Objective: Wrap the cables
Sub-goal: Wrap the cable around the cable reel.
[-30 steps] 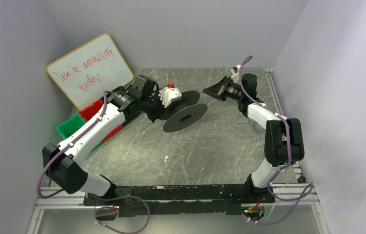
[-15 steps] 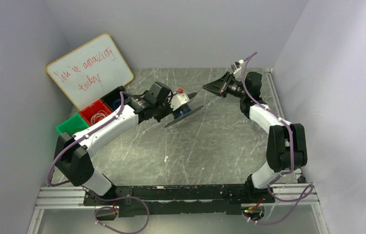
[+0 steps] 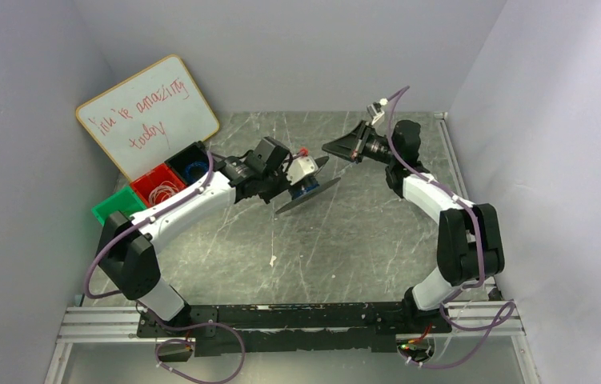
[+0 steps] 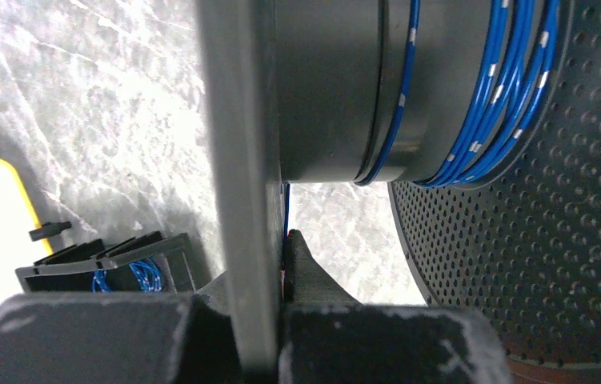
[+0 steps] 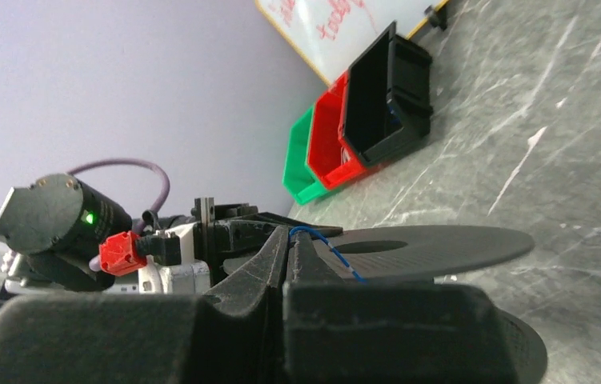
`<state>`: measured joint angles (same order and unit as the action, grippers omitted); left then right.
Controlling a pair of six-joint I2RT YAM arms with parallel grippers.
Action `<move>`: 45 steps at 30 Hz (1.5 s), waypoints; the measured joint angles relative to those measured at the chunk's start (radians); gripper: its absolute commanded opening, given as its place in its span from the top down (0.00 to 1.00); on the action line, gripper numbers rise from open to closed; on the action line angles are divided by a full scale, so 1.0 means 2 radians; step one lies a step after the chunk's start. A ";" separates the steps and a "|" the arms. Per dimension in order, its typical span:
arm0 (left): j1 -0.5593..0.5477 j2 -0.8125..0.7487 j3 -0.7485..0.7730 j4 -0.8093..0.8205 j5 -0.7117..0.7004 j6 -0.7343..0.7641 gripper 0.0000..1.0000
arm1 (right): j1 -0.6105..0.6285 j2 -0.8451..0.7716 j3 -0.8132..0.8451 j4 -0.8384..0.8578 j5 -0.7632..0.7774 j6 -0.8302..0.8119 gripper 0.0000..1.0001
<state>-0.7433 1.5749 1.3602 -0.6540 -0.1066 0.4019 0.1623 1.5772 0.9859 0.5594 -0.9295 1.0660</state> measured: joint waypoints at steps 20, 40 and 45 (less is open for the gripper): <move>0.035 0.000 0.014 -0.064 0.143 -0.033 0.98 | 0.048 0.010 -0.092 0.306 -0.044 0.023 1.00; 0.048 -0.007 0.029 -0.096 0.249 -0.022 0.98 | 0.054 0.020 -0.094 0.459 -0.120 0.043 0.97; 0.048 -0.015 0.030 -0.100 0.248 -0.010 0.98 | 0.066 0.027 -0.069 0.465 -0.156 0.049 1.00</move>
<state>-0.6479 1.5444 1.4193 -0.8547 0.3897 0.3820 0.2951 1.6314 0.8486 1.4891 -1.2411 1.1648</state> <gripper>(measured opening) 0.059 0.022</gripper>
